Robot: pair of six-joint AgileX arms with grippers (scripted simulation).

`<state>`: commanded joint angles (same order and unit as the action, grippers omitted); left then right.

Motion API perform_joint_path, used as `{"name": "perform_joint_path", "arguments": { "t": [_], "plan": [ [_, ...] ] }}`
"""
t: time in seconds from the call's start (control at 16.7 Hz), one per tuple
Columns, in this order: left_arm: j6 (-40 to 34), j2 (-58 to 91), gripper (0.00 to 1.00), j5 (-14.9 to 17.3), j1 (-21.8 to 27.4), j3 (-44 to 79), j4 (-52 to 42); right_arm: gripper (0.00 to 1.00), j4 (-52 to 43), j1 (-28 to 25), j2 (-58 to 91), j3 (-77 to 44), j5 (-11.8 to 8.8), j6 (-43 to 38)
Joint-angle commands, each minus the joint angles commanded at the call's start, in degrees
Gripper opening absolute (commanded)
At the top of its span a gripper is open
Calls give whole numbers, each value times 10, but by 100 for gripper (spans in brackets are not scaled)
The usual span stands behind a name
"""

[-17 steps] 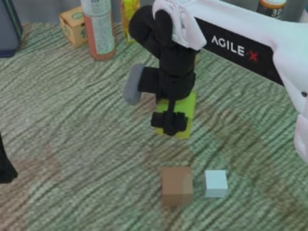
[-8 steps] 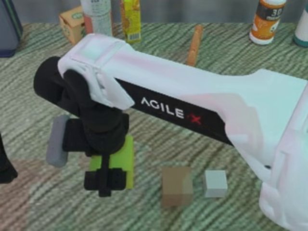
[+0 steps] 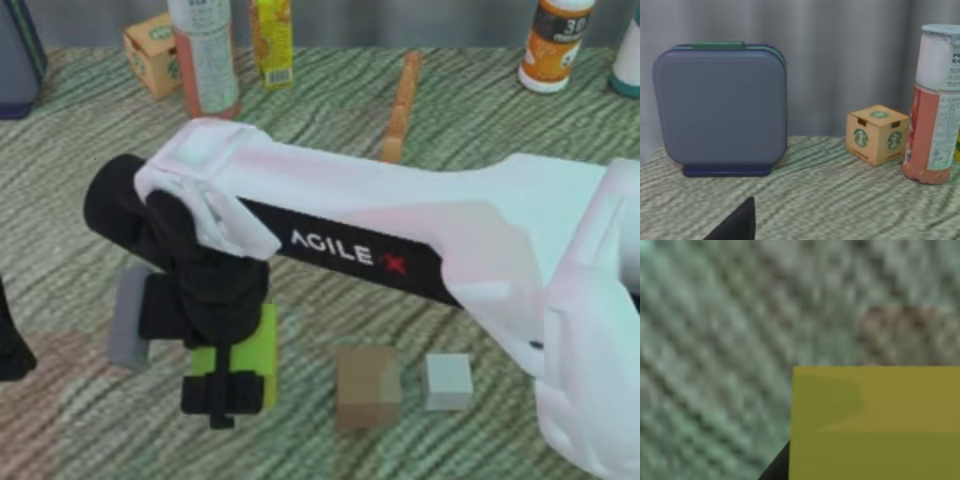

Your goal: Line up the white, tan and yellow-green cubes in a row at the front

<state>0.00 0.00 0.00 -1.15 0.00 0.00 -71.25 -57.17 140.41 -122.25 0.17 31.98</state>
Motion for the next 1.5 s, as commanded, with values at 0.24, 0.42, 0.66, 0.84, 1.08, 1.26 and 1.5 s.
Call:
{"name": "perform_joint_path", "arguments": {
  "t": [0.24,0.42,0.66,0.84,1.08,1.26,1.5],
  "plan": [
    [0,0,100,0,0,0,0,0,63,0,5,62,1,-1],
    [0,0,100,0,0,0,0,0,65,0,5,63,1,-1],
    [0,0,100,0,0,0,0,23,65,0,5,63,1,-1],
    [0,0,100,0,0,0,0,45,65,0,5,63,1,-1],
    [0,0,100,0,0,0,0,75,65,0,5,63,1,-1],
    [0,0,100,0,0,0,0,98,65,0,5,63,1,-1],
    [0,0,100,0,0,0,0,100,65,0,5,63,1,-1]
  ]
}}
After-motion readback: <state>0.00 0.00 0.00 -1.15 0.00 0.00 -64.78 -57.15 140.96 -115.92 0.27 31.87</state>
